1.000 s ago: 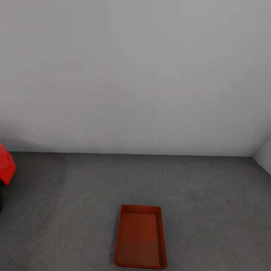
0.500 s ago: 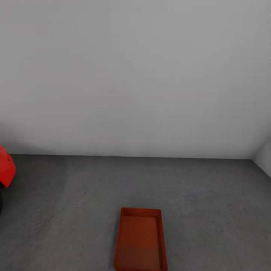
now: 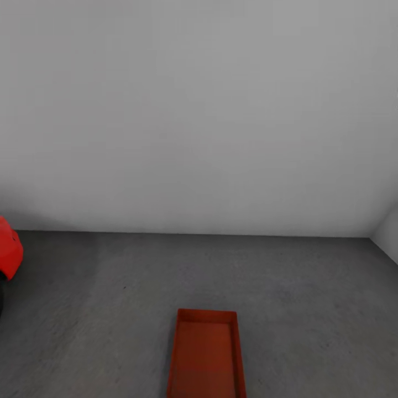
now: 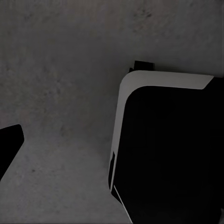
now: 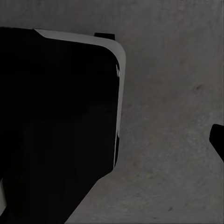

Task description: Move the two storage containers from the living room to the garage. In the garage, place one container on the floor and stack the other container on top of it (either order is fine).

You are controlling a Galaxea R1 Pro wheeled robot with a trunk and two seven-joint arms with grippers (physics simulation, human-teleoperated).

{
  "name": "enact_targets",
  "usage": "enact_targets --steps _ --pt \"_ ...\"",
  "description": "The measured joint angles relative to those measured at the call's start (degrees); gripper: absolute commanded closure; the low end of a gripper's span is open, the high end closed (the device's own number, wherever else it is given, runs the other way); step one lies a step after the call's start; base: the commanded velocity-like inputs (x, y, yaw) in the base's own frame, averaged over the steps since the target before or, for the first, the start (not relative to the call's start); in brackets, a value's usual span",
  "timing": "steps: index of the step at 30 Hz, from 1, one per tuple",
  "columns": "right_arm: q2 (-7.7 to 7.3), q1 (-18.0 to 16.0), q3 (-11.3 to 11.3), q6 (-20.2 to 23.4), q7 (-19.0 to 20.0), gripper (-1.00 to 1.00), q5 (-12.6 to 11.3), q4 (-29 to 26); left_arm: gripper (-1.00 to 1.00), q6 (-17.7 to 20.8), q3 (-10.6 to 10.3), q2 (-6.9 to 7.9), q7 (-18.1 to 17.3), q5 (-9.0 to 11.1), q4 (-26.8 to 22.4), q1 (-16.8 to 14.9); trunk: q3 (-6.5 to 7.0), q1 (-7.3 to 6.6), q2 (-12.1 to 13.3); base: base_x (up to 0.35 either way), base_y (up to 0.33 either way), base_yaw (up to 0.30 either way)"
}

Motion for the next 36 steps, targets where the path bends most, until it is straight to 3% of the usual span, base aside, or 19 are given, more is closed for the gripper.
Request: enact_targets --steps 36 --pt "0.00 0.0 0.0 0.0 -0.2 -1.00 -0.2 0.0 -1.00 0.0 0.0 0.00 0.0 0.0 0.0 0.0 3.34 0.00 0.0 0.000 0.000 0.000"
